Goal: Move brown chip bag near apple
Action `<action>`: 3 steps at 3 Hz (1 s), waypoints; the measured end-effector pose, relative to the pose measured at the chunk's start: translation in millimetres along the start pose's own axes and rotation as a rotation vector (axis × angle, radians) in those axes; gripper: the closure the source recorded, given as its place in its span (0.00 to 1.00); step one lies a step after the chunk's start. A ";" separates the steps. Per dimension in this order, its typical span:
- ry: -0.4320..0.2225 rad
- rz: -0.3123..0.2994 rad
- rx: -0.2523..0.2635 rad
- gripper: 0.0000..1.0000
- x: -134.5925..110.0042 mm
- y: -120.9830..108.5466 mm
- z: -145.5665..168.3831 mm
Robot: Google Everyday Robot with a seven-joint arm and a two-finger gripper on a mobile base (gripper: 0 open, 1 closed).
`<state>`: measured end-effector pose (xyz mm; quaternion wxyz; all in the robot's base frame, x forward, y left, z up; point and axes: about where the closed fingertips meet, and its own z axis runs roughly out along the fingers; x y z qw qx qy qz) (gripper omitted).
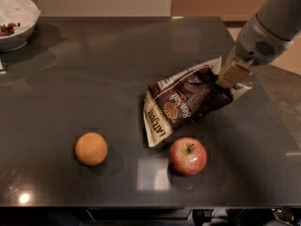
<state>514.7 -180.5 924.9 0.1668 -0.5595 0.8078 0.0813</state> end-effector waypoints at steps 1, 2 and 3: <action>-0.012 0.016 -0.004 1.00 2.5 5.4 0.5; -0.023 0.001 -0.009 0.82 1.6 10.5 4.6; -0.035 -0.009 -0.018 0.58 2.2 13.1 8.1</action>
Offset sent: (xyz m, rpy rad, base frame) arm -0.0149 0.0061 -0.0110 0.0334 0.0035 0.0241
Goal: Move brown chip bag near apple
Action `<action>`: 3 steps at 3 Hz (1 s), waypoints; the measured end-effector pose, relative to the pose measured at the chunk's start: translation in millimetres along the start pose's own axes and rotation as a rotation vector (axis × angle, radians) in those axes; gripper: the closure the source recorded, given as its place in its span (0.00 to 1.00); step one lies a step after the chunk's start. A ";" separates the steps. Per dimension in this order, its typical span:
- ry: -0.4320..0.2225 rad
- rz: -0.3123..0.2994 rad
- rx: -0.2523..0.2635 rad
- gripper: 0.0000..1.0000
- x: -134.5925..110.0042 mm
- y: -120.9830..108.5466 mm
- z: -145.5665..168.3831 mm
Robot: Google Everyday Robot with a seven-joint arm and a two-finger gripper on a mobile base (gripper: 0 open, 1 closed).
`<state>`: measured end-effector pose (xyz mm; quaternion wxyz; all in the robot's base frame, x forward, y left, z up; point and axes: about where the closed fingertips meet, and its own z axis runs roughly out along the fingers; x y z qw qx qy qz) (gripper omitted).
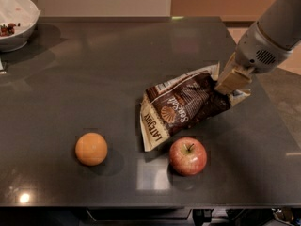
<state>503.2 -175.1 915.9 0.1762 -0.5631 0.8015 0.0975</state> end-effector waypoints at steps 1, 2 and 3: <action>-0.018 -0.009 0.008 0.36 1.8 1.8 1.8; -0.018 -0.010 0.009 0.13 0.7 1.9 1.8; -0.019 -0.012 0.011 0.00 -0.3 2.3 1.8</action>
Offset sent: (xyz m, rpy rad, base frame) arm -0.0016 -0.0002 -0.0020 0.0107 -0.0129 0.0048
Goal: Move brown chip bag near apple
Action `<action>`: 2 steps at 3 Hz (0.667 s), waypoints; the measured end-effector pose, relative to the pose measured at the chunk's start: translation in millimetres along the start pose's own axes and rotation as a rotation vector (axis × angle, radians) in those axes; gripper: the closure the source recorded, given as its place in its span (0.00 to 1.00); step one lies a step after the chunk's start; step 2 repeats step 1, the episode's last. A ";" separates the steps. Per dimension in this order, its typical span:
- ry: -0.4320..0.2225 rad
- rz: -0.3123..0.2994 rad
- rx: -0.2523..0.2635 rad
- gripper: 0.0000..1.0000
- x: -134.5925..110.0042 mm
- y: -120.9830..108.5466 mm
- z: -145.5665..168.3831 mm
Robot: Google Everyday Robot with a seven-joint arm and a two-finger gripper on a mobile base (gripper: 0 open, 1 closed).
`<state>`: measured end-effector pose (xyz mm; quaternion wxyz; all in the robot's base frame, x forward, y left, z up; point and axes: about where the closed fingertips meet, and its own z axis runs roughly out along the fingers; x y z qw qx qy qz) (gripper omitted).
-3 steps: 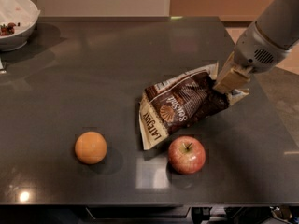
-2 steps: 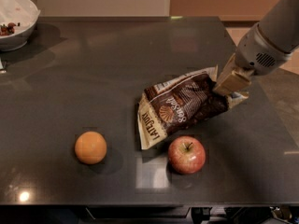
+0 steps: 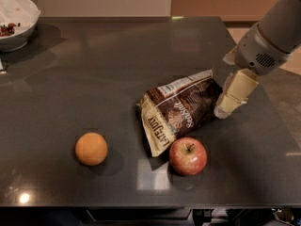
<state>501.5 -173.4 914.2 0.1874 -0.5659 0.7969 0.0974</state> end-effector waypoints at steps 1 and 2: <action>0.000 0.000 0.000 0.00 0.0 0.0 0.0; 0.000 0.000 0.000 0.00 0.0 0.0 0.0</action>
Offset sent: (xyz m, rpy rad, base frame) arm 0.0000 0.0000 0.0000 0.0000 0.0000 0.0000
